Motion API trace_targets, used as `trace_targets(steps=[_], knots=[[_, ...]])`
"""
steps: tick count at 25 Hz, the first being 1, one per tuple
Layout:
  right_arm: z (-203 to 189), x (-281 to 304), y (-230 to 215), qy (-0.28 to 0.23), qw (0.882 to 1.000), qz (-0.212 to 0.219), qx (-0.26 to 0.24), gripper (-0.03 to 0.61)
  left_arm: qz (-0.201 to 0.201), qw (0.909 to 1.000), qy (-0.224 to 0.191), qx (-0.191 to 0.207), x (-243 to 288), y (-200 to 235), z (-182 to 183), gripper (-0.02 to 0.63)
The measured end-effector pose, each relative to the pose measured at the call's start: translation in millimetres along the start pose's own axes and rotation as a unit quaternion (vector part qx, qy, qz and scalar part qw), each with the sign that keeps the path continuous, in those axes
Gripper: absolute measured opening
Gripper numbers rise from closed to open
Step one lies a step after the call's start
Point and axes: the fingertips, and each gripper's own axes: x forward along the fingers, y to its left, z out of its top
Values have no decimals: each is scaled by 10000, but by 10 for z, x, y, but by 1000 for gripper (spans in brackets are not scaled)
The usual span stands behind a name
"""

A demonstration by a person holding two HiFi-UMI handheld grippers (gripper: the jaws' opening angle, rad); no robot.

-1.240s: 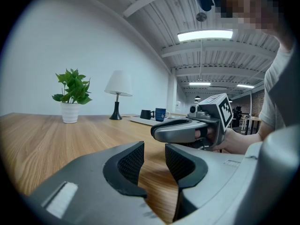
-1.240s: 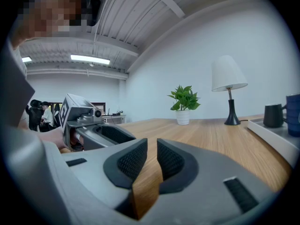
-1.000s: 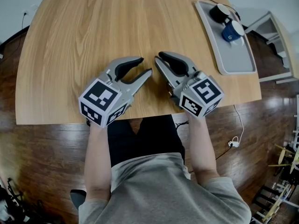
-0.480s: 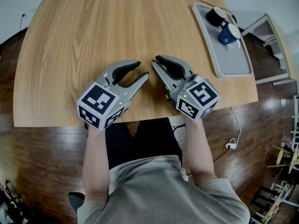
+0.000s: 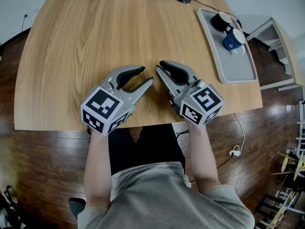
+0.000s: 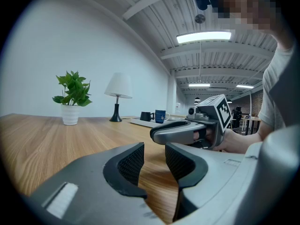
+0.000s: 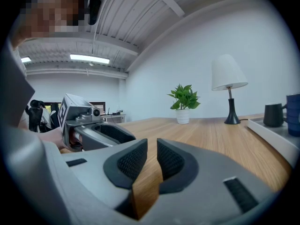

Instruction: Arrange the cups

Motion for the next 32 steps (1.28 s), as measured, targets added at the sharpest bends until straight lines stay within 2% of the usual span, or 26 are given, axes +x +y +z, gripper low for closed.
trace_targets(steps=[32], knots=[[-3, 0, 17, 39, 10000, 34, 0, 60, 63, 10000, -39, -14, -18, 6, 8, 152]])
